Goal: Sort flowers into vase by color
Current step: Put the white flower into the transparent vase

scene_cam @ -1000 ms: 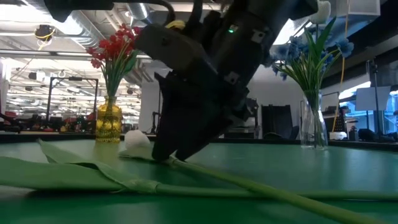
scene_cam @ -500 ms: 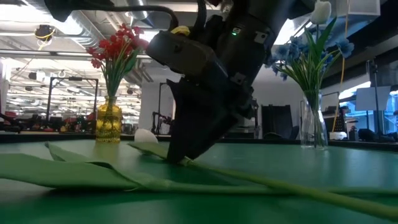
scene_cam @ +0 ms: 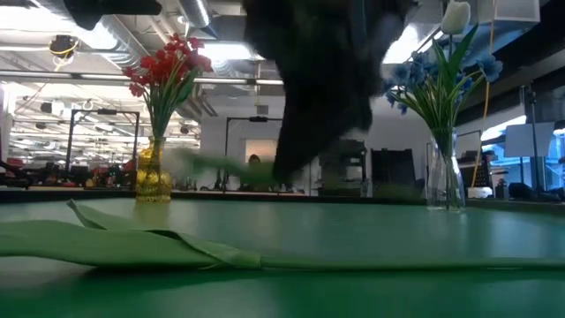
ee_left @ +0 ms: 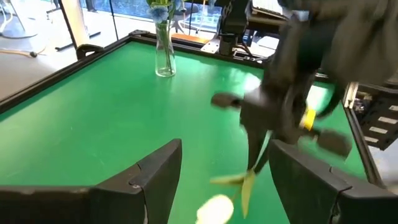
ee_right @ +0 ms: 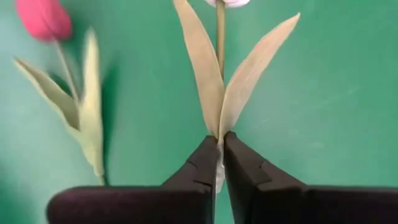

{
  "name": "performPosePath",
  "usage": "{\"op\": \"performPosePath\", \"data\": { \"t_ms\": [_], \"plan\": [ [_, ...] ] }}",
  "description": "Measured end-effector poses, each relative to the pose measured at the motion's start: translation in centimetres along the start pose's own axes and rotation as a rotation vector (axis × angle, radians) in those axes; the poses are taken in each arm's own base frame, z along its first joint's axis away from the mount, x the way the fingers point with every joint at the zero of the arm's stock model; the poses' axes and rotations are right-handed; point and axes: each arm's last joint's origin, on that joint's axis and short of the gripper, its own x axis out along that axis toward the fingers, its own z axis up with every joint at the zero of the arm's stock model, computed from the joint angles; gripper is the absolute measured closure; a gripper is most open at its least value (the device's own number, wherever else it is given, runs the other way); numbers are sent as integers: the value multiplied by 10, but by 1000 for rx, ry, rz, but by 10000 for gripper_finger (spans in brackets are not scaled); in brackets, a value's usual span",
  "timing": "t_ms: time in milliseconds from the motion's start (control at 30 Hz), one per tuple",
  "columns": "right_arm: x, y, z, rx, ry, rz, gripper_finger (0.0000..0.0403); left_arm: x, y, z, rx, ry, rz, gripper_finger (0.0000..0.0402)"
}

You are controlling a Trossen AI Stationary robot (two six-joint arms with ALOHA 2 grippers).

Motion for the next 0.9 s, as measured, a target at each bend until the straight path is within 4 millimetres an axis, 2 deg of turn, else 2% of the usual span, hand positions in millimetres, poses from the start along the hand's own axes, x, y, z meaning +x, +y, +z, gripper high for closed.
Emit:
{"op": "performPosePath", "data": {
  "t_ms": [133,333,633,800,900],
  "plan": [
    [-38,-2,8,-13,-93,-50,395,0,1,1,14,-9,10,168],
    [-116,-9,11,-18,-301,-177,395,-2,2,4,30,-25,15,168],
    [-232,-13,-10,-57,-713,-353,399,-3,2,5,61,-30,16,168],
    [-280,-21,-27,-61,-897,-504,401,-3,2,5,69,-39,28,168],
    [-299,-28,-33,-47,-956,-564,401,-3,2,6,78,-44,31,168]
  ]
}}
